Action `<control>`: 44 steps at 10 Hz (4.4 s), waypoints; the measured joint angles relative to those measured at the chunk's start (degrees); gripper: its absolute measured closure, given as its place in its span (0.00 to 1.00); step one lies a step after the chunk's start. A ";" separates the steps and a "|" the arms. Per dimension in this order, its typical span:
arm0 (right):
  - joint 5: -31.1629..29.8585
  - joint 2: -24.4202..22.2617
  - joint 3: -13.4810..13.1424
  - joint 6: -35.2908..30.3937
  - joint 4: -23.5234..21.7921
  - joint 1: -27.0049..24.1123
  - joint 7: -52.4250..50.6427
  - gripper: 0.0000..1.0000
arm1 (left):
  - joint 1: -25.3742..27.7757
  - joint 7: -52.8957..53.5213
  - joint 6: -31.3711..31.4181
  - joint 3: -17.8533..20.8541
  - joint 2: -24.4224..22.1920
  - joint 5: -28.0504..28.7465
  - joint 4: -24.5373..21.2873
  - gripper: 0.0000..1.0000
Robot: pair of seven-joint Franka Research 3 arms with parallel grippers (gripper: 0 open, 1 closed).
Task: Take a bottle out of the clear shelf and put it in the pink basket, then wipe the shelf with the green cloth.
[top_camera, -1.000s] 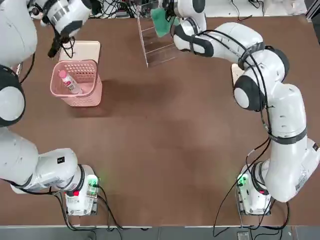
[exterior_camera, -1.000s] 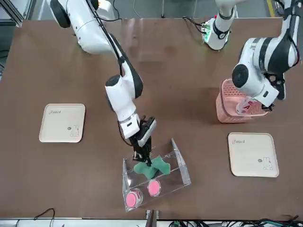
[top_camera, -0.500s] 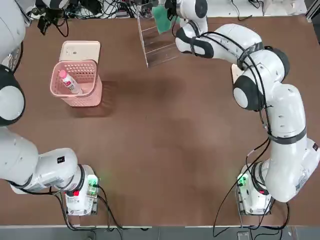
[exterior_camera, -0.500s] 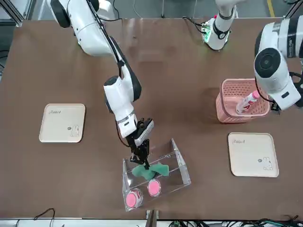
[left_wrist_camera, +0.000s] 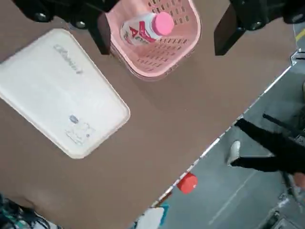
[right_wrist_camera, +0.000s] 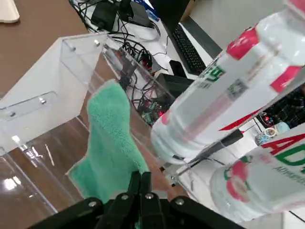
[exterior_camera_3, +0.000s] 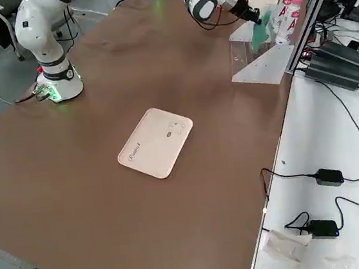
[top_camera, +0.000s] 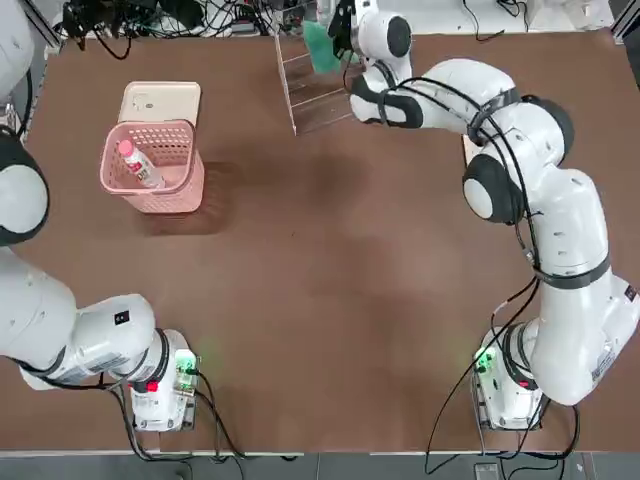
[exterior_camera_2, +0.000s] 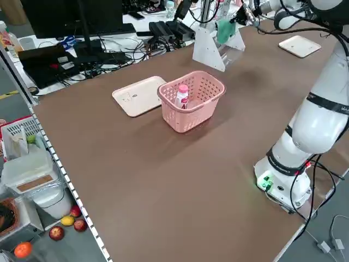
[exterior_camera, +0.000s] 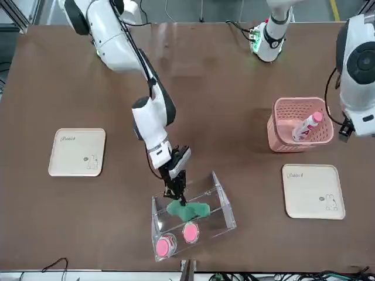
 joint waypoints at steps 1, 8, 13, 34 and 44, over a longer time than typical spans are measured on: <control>0.00 0.45 -0.01 0.21 0.00 0.01 0.03 0.97 | -0.18 2.20 1.13 0.39 0.58 -3.78 1.79 0.04; 0.00 0.75 -2.47 0.34 1.97 -0.21 0.42 0.97 | -10.32 39.15 1.66 13.51 1.02 -20.46 9.25 0.02; 0.62 2.02 -2.57 0.74 2.37 0.24 0.86 0.97 | -20.98 56.07 -4.45 25.16 -3.88 -29.29 10.52 0.01; 8.75 6.25 -3.69 1.87 6.58 0.64 -0.88 0.97 | -24.96 56.45 -10.57 26.17 -3.08 -32.88 16.48 0.00; 9.53 7.31 -2.68 0.93 8.55 6.92 9.45 0.97 | -25.43 56.13 -10.32 25.99 -1.65 -32.90 16.58 0.00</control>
